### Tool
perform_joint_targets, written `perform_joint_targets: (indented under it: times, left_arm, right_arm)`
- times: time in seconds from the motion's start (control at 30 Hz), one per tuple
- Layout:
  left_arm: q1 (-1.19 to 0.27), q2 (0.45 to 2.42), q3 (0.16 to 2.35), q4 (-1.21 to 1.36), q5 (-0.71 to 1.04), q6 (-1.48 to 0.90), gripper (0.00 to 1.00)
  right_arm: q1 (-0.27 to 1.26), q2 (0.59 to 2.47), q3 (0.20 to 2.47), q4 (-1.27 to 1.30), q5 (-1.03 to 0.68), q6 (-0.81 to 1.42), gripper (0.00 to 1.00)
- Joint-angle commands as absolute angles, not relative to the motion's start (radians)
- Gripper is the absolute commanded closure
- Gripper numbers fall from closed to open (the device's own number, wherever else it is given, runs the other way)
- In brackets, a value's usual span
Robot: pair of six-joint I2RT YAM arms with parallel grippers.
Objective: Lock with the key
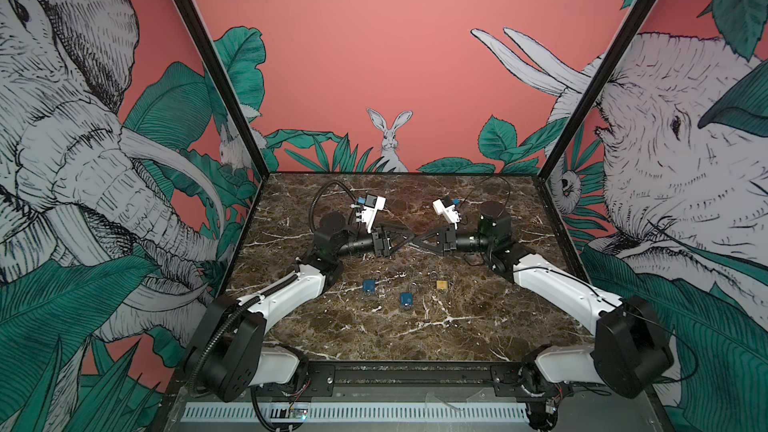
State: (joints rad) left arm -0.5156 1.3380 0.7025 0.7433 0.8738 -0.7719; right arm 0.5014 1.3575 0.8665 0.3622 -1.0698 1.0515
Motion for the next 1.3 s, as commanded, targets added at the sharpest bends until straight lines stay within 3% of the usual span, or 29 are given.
perform_joint_targets:
  times: [0.0, 0.47, 1.27]
  left_arm:
    - [-0.52, 1.321, 0.692, 0.762, 0.881, -0.771, 0.35]
    - [-0.52, 1.256, 0.658, 0.695, 0.828, -0.772, 0.54]
    - [-0.52, 1.255, 0.663, 0.676, 0.822, -0.801, 0.72]
  right_arm:
    - [0.505, 1.355, 0.902, 0.403, -1.059, 1.036, 1.0]
    - [0.505, 1.356, 0.939, 0.225, -1.031, 0.884, 1.0]
    - [0.497, 1.334, 0.911, 0.226, -1.003, 0.797, 1.0]
